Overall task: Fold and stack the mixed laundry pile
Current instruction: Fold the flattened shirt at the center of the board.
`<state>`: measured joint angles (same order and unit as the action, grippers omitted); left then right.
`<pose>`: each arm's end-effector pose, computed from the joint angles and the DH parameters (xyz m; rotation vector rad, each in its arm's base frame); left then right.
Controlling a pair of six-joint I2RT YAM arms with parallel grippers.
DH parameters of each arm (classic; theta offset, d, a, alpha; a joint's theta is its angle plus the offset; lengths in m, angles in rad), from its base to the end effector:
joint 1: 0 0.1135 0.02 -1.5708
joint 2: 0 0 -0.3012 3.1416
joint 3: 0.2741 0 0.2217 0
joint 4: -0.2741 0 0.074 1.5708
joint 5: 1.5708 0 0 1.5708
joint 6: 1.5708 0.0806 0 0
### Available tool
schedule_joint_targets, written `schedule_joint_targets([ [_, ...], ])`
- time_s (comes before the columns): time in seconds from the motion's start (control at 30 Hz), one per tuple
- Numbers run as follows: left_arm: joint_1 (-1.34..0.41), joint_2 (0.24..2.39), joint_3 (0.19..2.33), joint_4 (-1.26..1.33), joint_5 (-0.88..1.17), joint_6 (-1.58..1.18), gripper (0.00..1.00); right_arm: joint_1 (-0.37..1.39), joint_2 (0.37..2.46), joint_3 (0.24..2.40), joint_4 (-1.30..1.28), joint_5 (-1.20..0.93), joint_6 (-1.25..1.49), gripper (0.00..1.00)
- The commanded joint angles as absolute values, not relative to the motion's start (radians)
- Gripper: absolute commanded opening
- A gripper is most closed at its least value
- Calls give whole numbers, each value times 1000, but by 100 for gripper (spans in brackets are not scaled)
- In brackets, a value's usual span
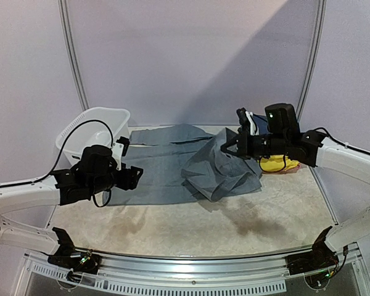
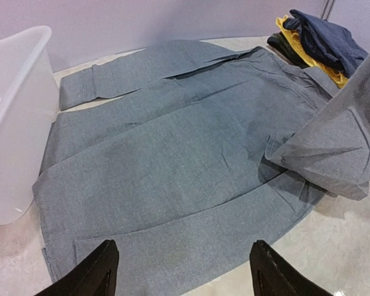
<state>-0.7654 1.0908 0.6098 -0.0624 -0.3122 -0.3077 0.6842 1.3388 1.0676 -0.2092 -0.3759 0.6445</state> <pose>0.1808 -0.1393 0.2572 0.2938 2.0806 -0.3206 0.2173 0.2154 0.3384 -0.3010 2.2212 1.1661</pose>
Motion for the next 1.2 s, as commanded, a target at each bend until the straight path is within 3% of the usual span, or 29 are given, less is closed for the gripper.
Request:
schedule_joint_targets([
  [0.0, -770, 1004, 583, -146, -353, -320, 74, 744, 1440, 1249, -285, -473, 606, 0],
  [0.37, -769, 739, 528, -347, -446, -422, 76, 902, 1876, 1718, -363, -547, 577, 4],
  [0.43, -769, 683, 527, -426, -474, -460, 76, 921, 1958, 1765, -362, -571, 584, 16],
  [0.53, -769, 586, 526, -526, -512, -511, 77, 936, 2068, 1819, -345, -630, 600, 43],
  [0.67, -768, 455, 505, -611, -539, -553, 81, 940, 2166, 1893, -335, -687, 612, 57],
  [0.93, -767, 413, 457, -650, -476, -647, 84, 938, 2163, 1928, -409, -629, 536, 64],
  [1.17, -768, 711, 436, -440, -233, -649, 78, 890, 2007, 1681, -360, -469, 487, 67],
])
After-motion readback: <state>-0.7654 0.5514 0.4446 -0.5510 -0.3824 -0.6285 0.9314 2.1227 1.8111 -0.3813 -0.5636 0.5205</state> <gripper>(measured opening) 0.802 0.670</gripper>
